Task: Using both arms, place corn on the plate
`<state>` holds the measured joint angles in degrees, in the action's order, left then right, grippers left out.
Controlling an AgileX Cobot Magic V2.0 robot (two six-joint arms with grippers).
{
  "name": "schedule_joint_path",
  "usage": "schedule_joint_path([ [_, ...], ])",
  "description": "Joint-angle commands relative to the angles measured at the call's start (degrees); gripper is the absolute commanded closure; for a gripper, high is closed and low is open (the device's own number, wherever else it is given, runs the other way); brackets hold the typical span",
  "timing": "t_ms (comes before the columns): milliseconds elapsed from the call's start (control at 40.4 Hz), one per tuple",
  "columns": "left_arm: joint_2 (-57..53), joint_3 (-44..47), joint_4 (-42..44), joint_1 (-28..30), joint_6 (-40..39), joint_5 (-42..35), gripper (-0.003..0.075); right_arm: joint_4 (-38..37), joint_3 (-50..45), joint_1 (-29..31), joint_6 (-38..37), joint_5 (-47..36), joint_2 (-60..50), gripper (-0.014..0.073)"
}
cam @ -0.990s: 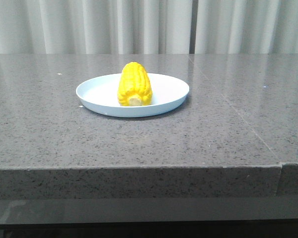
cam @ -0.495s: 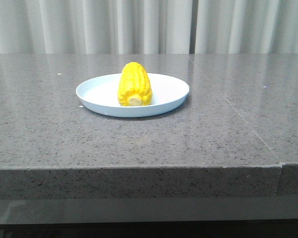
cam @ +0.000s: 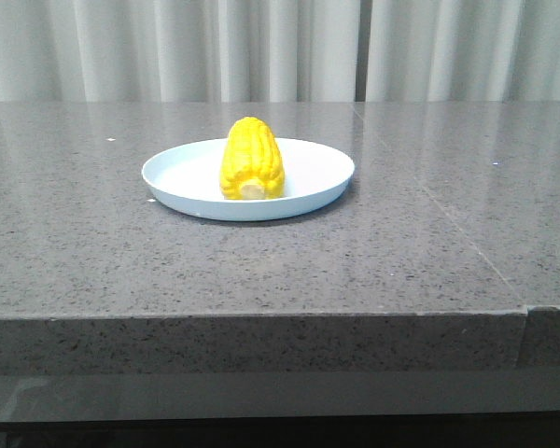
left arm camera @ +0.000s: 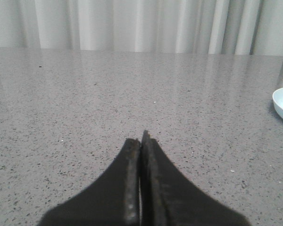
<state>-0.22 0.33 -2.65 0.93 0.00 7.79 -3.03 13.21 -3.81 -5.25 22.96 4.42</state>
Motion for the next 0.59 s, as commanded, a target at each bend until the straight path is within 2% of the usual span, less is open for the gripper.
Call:
schedule_joint_path([
  [0,-1.16,0.15,-0.66,0.0,-0.38,-4.99,0.0741,3.38,-3.35,0.38,2.51,-10.15,-0.26,0.0715],
  [223,-1.16,0.15,-0.66,0.0,-0.38,-4.99,0.0741,4.7,-12.61,0.38,2.88,-17.13,-2.06,0.0715],
  [569,-1.08,0.15,-0.66,0.0,-0.38,-4.99,0.0741,4.76,-13.83,0.38,2.92,-13.05,-5.73,0.0715],
])
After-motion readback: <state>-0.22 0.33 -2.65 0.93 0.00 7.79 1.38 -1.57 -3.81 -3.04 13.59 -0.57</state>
